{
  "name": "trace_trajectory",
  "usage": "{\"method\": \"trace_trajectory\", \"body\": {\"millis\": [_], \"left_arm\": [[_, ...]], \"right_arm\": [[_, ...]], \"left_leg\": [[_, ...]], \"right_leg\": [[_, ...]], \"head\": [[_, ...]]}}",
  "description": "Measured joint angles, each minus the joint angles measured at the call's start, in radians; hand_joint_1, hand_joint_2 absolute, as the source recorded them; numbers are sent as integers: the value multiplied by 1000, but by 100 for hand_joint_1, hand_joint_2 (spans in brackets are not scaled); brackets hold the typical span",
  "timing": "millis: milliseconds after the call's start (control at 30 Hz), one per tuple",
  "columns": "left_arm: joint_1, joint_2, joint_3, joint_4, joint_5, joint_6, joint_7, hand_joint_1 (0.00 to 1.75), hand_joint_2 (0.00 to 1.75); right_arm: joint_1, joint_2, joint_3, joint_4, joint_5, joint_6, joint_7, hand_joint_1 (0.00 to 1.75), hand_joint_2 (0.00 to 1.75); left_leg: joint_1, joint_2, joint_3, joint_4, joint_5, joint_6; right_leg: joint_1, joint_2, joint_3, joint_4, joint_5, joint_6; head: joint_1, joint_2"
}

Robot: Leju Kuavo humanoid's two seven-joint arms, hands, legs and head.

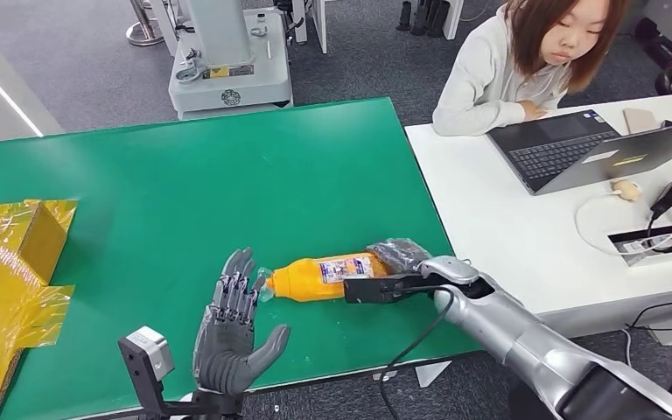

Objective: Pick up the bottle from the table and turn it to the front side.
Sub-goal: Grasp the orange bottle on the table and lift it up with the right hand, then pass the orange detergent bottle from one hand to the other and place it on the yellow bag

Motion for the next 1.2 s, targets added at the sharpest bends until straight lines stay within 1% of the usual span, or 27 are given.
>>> {"method": "trace_trajectory", "body": {"millis": [100,133,200,233,333,500,600,700,800,900,967,1067,1200], "left_arm": [[7,0,4,-1,-18,21,-5,0,175],[8,1,5,-1,-24,29,-8,0,175],[9,1,6,-1,-30,41,-17,0,175],[9,1,6,-1,-30,47,-21,0,175],[9,1,6,-1,-28,64,-33,0,175],[10,1,6,-1,-32,98,-49,0,175],[10,2,6,-1,-43,111,-55,0,175],[9,2,6,-1,-54,117,-59,0,175],[7,2,6,-1,-44,96,-54,0,175],[-9,4,6,1,-22,49,-28,0,175],[-40,10,6,10,-20,11,-2,0,175],[-111,22,7,49,-7,-59,37,0,175],[-238,42,10,150,20,-157,88,0,175]], "right_arm": [[83,20,-68,-19,-302,79,-146,175,175],[118,30,-93,-25,-399,98,-180,175,175],[181,56,-136,-40,-565,112,-223,175,175],[206,70,-152,-47,-626,111,-231,175,175],[257,109,-175,-67,-743,94,-234,175,175],[293,152,-183,-78,-846,73,-234,175,175],[307,170,-185,-88,-892,59,-235,175,175],[331,180,-186,-110,-907,34,-237,175,175],[362,184,-191,-146,-884,1,-244,175,175],[381,185,-194,-198,-823,-22,-254,175,175],[381,185,-195,-237,-782,-22,-257,175,175],[361,185,-193,-281,-735,-9,-260,175,175],[284,185,-160,-295,-692,29,-254,175,175]], "left_leg": [[0,-1,-1,0,0,0],[0,-2,-2,0,0,0],[0,-4,-4,0,0,0],[0,-4,-4,0,0,0],[0,-3,-5,-1,0,0],[0,-3,-5,-1,0,0],[0,-3,-5,-1,0,0],[0,-3,-5,-1,0,0],[0,-3,-5,-1,0,0],[0,-3,-5,-1,0,0],[0,-3,-5,-1,0,0],[0,-3,-5,-1,1,-1],[0,-2,-5,-1,4,-2]], "right_leg": [[0,-2,0,0,0,0],[0,-3,-1,0,0,0],[0,-4,-2,0,0,0],[0,-4,-3,0,0,0],[0,-4,-4,0,-1,0],[0,-4,-4,0,-1,0],[0,-4,-4,0,-1,0],[0,-4,-4,0,-1,0],[0,-4,-4,0,-1,0],[0,-4,-5,0,-1,0],[0,-4,-5,0,-1,0],[0,-4,-5,1,0,-1],[0,-3,-5,1,3,-2]], "head": [[0,0],[0,0],[0,0],[0,0],[0,0],[0,0],[0,0],[0,0],[0,0],[0,0],[0,0],[0,0],[0,0]]}}
